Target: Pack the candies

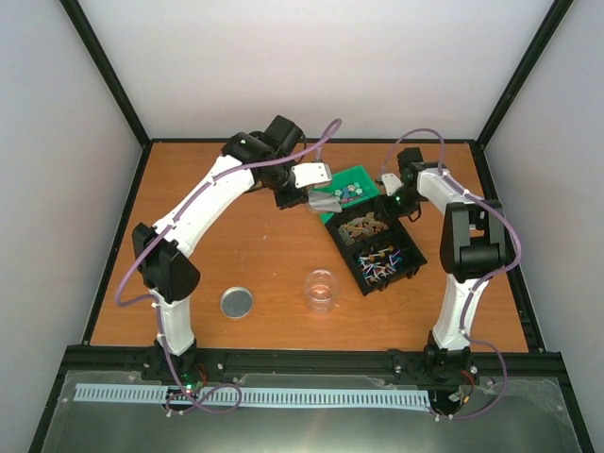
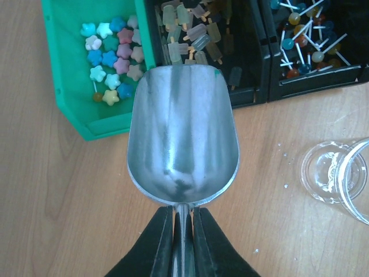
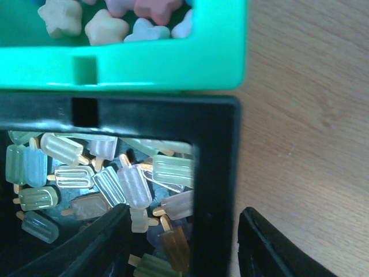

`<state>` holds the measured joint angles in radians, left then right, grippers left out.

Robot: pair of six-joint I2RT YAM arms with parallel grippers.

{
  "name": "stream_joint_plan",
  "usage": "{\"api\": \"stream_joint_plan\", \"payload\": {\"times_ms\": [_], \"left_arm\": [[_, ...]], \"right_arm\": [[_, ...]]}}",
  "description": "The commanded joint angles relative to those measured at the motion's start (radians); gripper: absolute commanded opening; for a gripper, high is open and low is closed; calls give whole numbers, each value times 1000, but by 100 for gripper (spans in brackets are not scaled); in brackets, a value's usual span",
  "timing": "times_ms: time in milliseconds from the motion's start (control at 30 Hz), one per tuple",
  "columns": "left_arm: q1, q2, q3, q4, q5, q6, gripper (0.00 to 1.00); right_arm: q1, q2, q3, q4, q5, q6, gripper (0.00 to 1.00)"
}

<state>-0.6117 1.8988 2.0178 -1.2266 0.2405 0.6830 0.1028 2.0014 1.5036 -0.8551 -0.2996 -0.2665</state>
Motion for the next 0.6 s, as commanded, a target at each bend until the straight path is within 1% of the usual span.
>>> {"api": "stream_joint_plan", "payload": {"times_ms": [0, 33, 67, 100, 200, 233, 333, 467, 567], "left_arm": [[18, -28, -1, 49, 10, -58, 1], [20, -33, -9, 54, 12, -62, 1], [23, -36, -16, 58, 14, -65, 1], [26, -40, -23, 62, 16, -68, 1], [35, -50, -35, 67, 26, -83, 1], [38, -52, -39, 67, 32, -89, 1], [45, -59, -43, 58, 46, -98, 1], [49, -69, -45, 43, 65, -98, 1], [49, -76, -44, 42, 77, -100, 1]], "right_arm": [[45, -12, -6, 30, 63, 31, 45], [46, -5, -3, 31, 55, 41, 36], [46, 2, 2, 29, 44, 52, 31], [46, 7, 3, 27, 32, 55, 22], [30, 10, -14, 36, -34, 63, 4], [18, 9, -22, 45, -69, 68, 3], [-31, 12, -55, 74, -194, 91, 3], [-106, 27, -101, 134, -427, 121, 3], [-145, 36, -128, 169, -554, 112, 3]]}}
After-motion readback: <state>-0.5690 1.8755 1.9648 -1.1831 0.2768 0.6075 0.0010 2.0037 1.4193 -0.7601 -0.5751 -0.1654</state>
